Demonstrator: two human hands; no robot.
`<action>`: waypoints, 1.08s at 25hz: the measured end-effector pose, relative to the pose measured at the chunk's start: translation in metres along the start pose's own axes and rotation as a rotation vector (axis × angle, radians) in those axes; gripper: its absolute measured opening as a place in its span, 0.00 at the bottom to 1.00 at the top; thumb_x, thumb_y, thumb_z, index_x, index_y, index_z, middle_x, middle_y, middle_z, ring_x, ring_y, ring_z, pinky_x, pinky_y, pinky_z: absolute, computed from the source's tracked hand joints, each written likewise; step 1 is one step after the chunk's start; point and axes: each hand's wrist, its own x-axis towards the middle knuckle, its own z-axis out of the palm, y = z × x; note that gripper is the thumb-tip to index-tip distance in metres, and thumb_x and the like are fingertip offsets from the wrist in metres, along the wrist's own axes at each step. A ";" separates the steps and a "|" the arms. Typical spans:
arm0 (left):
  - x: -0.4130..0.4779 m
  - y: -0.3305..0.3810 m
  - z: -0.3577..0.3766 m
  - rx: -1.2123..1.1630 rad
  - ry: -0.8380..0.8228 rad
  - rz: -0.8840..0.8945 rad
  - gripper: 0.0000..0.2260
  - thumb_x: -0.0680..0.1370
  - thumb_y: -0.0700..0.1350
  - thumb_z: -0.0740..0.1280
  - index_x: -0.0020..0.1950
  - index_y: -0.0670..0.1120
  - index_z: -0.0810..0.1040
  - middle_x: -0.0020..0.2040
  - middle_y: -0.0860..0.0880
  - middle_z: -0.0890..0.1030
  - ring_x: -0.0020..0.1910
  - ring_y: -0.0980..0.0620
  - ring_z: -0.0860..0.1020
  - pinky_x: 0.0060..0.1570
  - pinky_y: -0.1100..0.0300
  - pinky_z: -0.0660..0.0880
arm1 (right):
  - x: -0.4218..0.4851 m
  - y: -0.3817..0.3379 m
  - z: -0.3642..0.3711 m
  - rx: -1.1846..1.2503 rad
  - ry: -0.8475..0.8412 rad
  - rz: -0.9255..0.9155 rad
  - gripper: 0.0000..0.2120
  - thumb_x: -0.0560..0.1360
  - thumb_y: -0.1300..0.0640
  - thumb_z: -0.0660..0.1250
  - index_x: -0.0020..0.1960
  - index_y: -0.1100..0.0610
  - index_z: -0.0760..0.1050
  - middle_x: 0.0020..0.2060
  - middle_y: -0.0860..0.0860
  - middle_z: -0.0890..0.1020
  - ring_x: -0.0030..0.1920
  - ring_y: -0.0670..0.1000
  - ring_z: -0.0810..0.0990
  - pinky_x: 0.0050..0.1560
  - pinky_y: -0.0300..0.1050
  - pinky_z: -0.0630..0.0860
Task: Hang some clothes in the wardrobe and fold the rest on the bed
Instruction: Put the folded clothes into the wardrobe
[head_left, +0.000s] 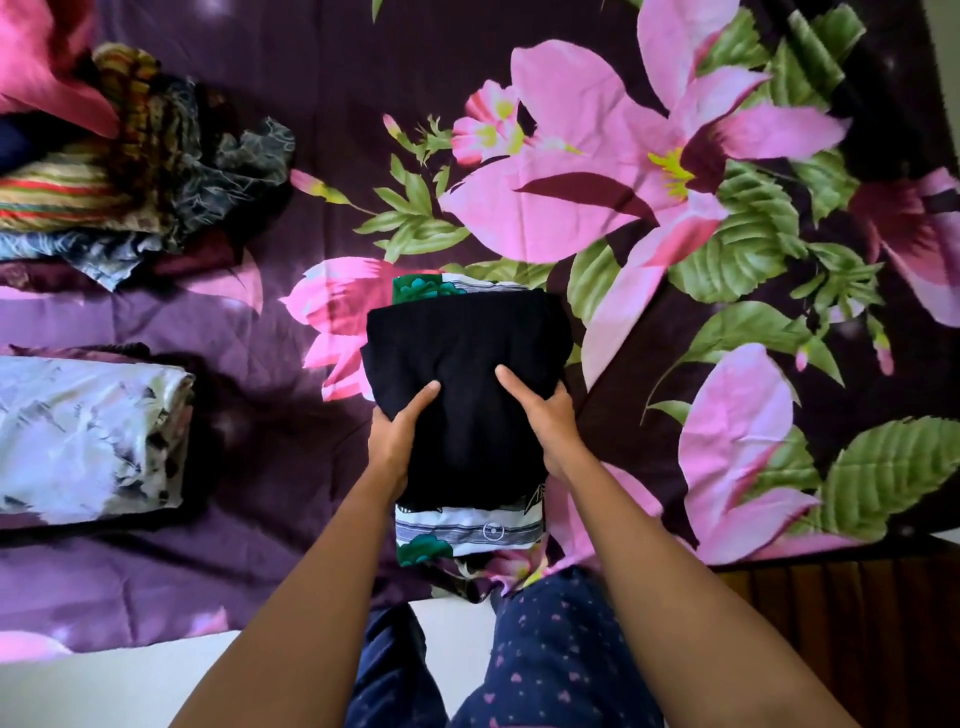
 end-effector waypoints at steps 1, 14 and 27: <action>-0.006 0.000 -0.004 -0.017 -0.025 0.041 0.40 0.53 0.62 0.81 0.61 0.51 0.76 0.55 0.52 0.82 0.52 0.51 0.81 0.57 0.51 0.77 | -0.010 0.001 0.000 0.035 -0.024 -0.026 0.42 0.54 0.40 0.80 0.64 0.54 0.74 0.55 0.46 0.82 0.54 0.47 0.81 0.59 0.48 0.77; -0.214 0.063 0.003 0.272 -0.624 0.512 0.31 0.63 0.50 0.79 0.64 0.47 0.75 0.56 0.51 0.82 0.54 0.53 0.81 0.57 0.53 0.77 | -0.251 -0.024 -0.084 0.406 0.398 -0.406 0.48 0.55 0.46 0.83 0.68 0.59 0.65 0.60 0.50 0.78 0.58 0.49 0.79 0.62 0.48 0.75; -0.461 -0.130 0.055 0.956 -1.445 1.026 0.44 0.74 0.50 0.69 0.69 0.65 0.33 0.68 0.68 0.55 0.68 0.64 0.61 0.60 0.79 0.59 | -0.501 0.174 -0.250 0.507 1.096 -0.653 0.35 0.69 0.44 0.72 0.71 0.35 0.60 0.72 0.40 0.64 0.70 0.44 0.65 0.68 0.45 0.69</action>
